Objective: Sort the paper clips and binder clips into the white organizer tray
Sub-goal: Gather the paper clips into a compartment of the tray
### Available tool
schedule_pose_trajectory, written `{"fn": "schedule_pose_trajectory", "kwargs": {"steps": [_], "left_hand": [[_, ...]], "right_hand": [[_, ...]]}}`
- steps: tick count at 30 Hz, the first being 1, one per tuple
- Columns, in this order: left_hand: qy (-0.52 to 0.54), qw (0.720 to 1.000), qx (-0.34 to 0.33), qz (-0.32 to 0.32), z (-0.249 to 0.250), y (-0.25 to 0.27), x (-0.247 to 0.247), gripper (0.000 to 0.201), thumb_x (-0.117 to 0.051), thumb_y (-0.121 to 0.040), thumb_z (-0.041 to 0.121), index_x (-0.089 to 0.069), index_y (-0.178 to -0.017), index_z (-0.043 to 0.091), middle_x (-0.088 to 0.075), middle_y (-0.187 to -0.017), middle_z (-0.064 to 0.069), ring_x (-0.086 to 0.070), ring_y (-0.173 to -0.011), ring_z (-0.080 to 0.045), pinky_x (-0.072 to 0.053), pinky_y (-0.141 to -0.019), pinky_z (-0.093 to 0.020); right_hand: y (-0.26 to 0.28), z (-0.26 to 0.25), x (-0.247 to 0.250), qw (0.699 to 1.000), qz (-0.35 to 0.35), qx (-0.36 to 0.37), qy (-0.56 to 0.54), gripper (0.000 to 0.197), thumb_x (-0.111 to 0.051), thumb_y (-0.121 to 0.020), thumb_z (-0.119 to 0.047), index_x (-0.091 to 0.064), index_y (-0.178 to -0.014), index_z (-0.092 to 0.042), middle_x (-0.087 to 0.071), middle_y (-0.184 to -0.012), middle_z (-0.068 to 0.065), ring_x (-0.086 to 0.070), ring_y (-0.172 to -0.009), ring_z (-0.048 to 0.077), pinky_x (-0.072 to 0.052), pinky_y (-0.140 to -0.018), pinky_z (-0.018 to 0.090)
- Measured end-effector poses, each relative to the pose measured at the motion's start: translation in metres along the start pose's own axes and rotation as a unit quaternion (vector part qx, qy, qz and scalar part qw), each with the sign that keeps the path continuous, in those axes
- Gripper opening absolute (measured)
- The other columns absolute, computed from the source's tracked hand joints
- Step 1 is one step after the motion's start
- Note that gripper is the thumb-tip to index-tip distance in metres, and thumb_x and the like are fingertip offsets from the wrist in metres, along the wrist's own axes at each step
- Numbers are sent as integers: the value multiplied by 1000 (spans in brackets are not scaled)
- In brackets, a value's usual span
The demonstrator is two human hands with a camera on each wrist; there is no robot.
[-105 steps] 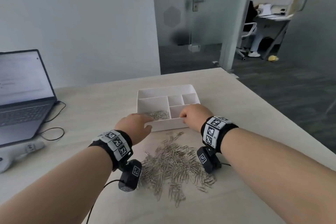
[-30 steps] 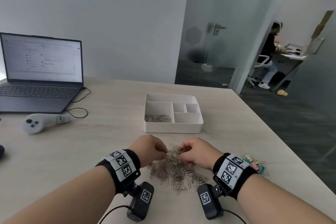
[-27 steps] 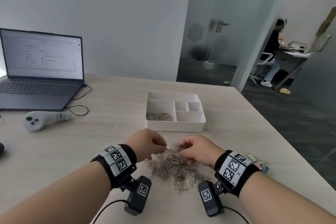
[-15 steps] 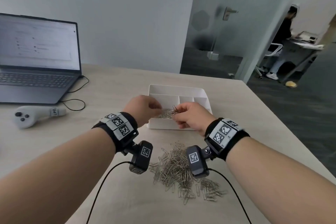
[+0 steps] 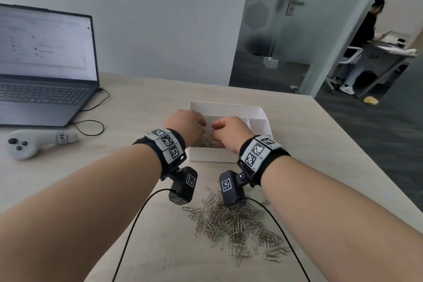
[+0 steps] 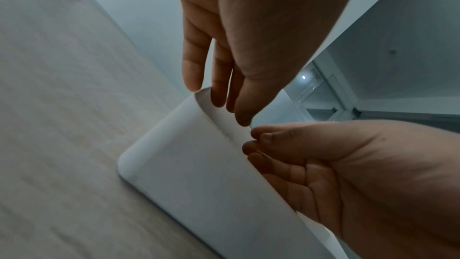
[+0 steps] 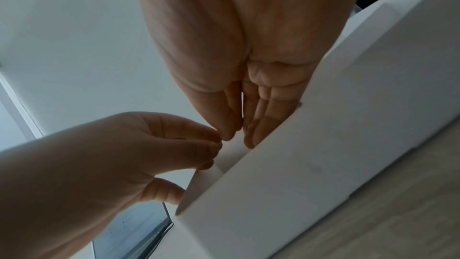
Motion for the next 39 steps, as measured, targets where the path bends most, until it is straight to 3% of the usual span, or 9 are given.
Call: {"fn": "schedule_pose_trajectory", "kwargs": {"steps": [7,11,13,20,23,26,30,33,39], "left_hand": [[31,999,-17,-14,1,38,-1,15,-61,-87,29,-75,-93,26,-71,-92,4,-64,-88,-18,-52,-79,-30],[17,998,-50,-30,8,67,-7,19,-58,-90,35,-75,-94,26,-71,-94,8,-64,-91,-16,-49,-77,-26],[4,997,-59,-46,12,84,-8,25,-57,-91,41,-75,-99,26,-71,-100,9,-64,-93,-14,-51,-81,-28],[-129,963,16,-236,10,128,-39,94,-52,-66,87,-48,-141,31,-42,-143,4,-52,-125,-21,-46,-103,-42],[-156,952,22,-262,15,140,-42,111,-61,-51,91,-39,-145,36,-38,-141,5,-54,-121,-23,-48,-99,-43],[-171,942,13,-288,18,149,-44,117,-75,-42,82,-36,-144,41,-42,-135,6,-57,-115,-24,-50,-97,-44],[-170,944,1,-282,22,156,-45,98,-88,-52,58,-44,-137,37,-57,-125,5,-60,-104,-21,-52,-93,-39],[-92,955,20,-280,23,160,-50,75,-90,-60,43,-52,-124,33,-63,-103,7,-63,-76,-15,-58,-81,-35],[14,966,10,-258,37,164,-63,52,-88,-66,26,-59,-110,28,-68,-93,2,-66,-63,-13,-61,-69,-31]], "right_hand": [[32,3,21,999,9,41,6,26,-66,-90,-17,-72,-115,-21,-70,-112,-1,-67,-97,15,-54,-96,37],[65,8,36,998,16,51,-18,16,-65,-91,-14,-72,-103,-22,-70,-98,-5,-65,-83,15,-56,-87,37],[84,18,45,998,5,53,16,16,-66,-92,-19,-72,-107,-23,-69,-102,-9,-64,-89,8,-53,-84,30],[140,74,65,941,-158,-56,295,82,-71,-75,-65,-46,-145,-29,-41,-151,4,-51,-129,21,-45,-104,35],[161,86,70,909,-208,-93,350,102,-77,-57,-74,-36,-145,-43,-35,-139,0,-63,-103,22,-59,-87,41],[176,95,69,893,-248,-103,362,101,-86,-54,-62,-35,-140,-48,-46,-121,3,-66,-71,24,-63,-75,45],[187,99,59,910,-264,-122,295,77,-90,-67,-36,-41,-126,-36,-67,-82,10,-63,-57,22,-60,-66,38],[186,95,49,925,-231,-115,280,57,-84,-76,-27,-46,-118,-29,-70,-79,9,-65,-57,23,-61,-66,39],[177,86,27,960,-185,-66,199,42,-77,-81,-22,-54,-115,-27,-72,-91,12,-69,-63,25,-59,-65,38]]}}
Point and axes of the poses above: each hand's wrist, its own y-axis away from the middle knuckle, its own x-axis out of the back of the hand, z = x × y, the point moved 5 cm from there along -y, towards the middle knuckle
